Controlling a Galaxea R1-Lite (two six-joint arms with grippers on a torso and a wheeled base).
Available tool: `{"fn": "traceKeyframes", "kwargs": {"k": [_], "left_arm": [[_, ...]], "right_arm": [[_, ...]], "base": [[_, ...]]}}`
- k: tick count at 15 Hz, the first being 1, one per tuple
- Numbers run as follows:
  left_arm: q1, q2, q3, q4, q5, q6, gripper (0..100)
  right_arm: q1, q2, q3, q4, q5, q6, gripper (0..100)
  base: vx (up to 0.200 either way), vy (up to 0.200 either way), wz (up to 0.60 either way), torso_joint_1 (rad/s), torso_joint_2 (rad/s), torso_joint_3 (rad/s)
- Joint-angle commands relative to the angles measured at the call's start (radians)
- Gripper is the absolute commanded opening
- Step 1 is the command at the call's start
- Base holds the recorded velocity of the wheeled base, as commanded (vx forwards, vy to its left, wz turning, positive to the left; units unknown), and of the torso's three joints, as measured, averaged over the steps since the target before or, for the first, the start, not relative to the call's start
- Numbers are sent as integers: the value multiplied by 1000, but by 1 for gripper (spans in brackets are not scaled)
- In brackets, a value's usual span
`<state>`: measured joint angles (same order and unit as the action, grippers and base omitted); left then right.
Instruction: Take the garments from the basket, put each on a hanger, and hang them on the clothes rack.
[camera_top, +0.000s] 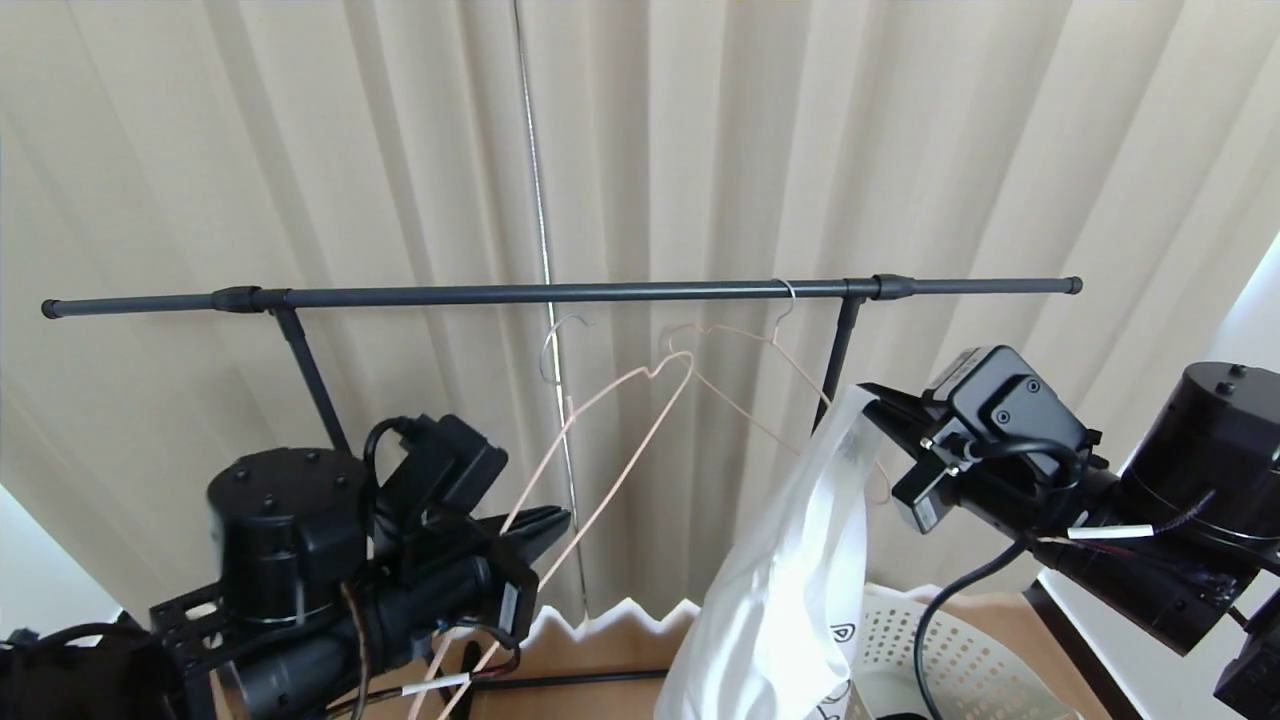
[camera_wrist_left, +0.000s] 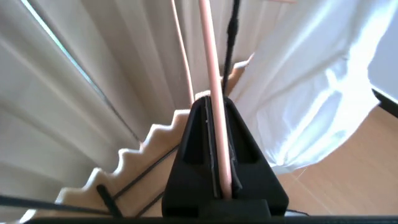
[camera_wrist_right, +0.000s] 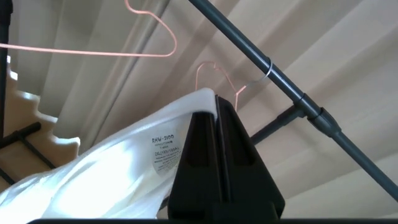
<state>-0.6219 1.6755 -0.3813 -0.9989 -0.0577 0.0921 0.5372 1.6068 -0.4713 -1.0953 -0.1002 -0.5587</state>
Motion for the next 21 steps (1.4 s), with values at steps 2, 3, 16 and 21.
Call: {"fn": "traceKeyframes", "kwargs": {"k": [2, 3, 16, 21], "left_arm": [[2, 0, 282, -276, -116, 35, 0], [-1, 1, 298, -294, -117, 35, 0], [-116, -13, 381, -405, -237, 17, 0], [-133, -3, 381, -409, -237, -17, 0]], "right_arm": [[1, 21, -27, 5, -95, 0, 0], [3, 28, -35, 5, -118, 0, 0], [50, 202, -176, -5, -415, 43, 0], [130, 239, -198, -6, -460, 89, 0]], "base": [[0, 0, 0, 0, 0, 0], [0, 0, 0, 0, 0, 0], [0, 0, 0, 0, 0, 0], [0, 0, 0, 0, 0, 0]]}}
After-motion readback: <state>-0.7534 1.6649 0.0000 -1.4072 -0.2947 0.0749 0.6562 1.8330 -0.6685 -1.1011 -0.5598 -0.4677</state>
